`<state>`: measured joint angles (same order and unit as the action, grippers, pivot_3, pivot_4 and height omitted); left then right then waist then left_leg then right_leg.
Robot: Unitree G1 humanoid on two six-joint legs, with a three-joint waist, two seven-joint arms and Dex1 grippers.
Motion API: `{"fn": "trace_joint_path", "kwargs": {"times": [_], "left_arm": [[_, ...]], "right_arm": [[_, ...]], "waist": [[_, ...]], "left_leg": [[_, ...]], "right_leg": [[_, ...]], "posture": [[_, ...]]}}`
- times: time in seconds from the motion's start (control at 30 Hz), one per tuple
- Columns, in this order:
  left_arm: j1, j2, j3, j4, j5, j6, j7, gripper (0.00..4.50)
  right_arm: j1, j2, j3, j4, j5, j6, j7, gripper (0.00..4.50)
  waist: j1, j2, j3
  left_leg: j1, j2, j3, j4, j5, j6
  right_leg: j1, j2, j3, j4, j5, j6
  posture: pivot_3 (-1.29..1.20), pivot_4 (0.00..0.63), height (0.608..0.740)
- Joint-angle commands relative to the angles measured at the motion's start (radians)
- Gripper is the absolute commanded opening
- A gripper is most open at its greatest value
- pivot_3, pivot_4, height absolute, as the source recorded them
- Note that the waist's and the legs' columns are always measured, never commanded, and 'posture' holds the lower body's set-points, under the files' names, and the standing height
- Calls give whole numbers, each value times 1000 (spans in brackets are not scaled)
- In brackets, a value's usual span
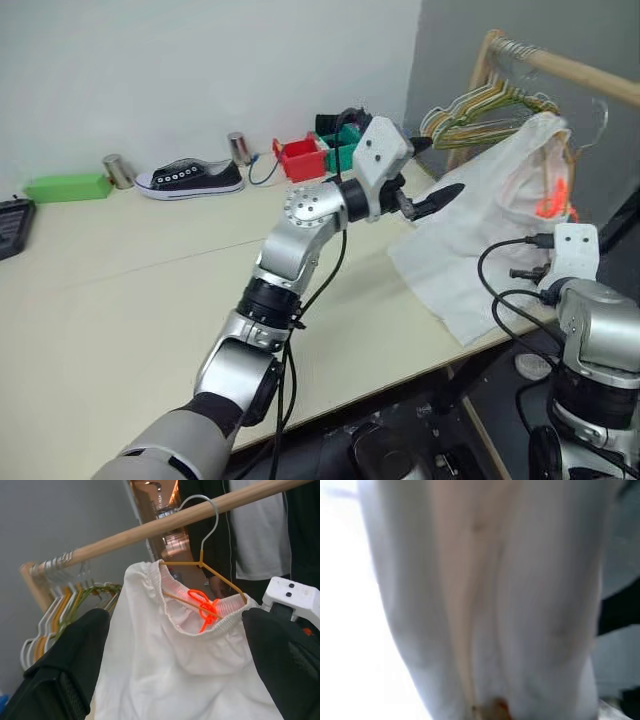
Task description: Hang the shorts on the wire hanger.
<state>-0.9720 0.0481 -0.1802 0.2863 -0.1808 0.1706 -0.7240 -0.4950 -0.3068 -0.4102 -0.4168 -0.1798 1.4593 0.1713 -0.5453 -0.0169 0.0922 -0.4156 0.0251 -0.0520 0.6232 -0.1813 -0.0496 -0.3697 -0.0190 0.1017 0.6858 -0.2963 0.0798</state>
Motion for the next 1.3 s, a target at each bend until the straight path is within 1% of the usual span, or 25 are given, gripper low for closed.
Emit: {"fn": "trace_joint_path", "kwargs": {"times": [0.03,0.3,0.47,0.67,0.73,0.77,0.83,0.9,0.97,1.1,1.3], "left_arm": [[-62,-31,11,26,6,-53,22,4486],[-61,-35,12,13,0,-50,18,4486],[-51,-30,5,-6,5,-39,22,4486],[-38,-23,-3,-25,15,-33,26,4486],[-37,-20,-2,-29,16,-30,26,4500],[-36,-19,-1,-31,17,-29,27,4500],[-35,-18,-2,-33,18,-29,28,4500],[-34,-18,-1,-35,18,-28,27,4500],[-33,-19,-1,-37,18,-28,26,4500],[-31,-19,0,-37,21,-30,25,4500],[-25,-12,4,-40,18,-32,18,4500]], "right_arm": [[-109,12,-88,52,9,-71,-72,0],[-229,-53,-144,235,49,-139,-115,0],[-307,-45,-221,316,91,-70,-139,0],[-330,-46,-242,353,127,1,-134,0],[-335,-44,-247,353,136,22,-137,553],[-336,-42,-248,350,140,28,-140,672],[-335,-39,-244,344,147,30,-140,1163],[-335,-36,-238,336,148,33,-142,1741],[-334,-33,-232,327,145,36,-149,2208],[-301,-71,-158,279,123,15,-164,3022],[-277,-110,-42,101,97,60,-190,4220]], "waist": [[-10,0,0],[-31,1,0],[-33,1,0],[-31,1,0],[-30,1,-1],[-30,1,-1],[-29,1,-1],[-29,1,-1],[-29,1,-1],[-29,1,-1],[-26,1,-1]], "left_leg": [[0,0,0,0,0,0],[1,0,0,-3,0,0],[1,0,1,-4,0,0],[1,0,1,-5,0,0],[1,0,1,-5,0,0],[1,0,1,-5,0,0],[1,0,1,-5,0,0],[1,0,1,-5,0,0],[1,0,1,-5,0,0],[1,0,1,-5,0,0],[1,0,1,-5,0,0]], "right_leg": [[0,0,0,0,0,0],[1,0,0,-4,0,0],[1,0,0,-4,0,0],[2,0,0,-4,0,0],[2,0,1,-4,0,0],[2,0,1,-4,0,0],[2,0,1,-4,0,0],[2,0,0,-4,0,0],[2,0,1,-4,0,0],[2,0,1,-4,0,0],[1,0,1,-4,0,0]], "posture": [[-479,14,740],[-463,14,740],[-457,14,740],[-437,13,740],[-437,13,740],[-433,11,740],[-432,10,740],[-432,10,740],[-433,9,740],[-432,8,740],[-444,4,740]]}}
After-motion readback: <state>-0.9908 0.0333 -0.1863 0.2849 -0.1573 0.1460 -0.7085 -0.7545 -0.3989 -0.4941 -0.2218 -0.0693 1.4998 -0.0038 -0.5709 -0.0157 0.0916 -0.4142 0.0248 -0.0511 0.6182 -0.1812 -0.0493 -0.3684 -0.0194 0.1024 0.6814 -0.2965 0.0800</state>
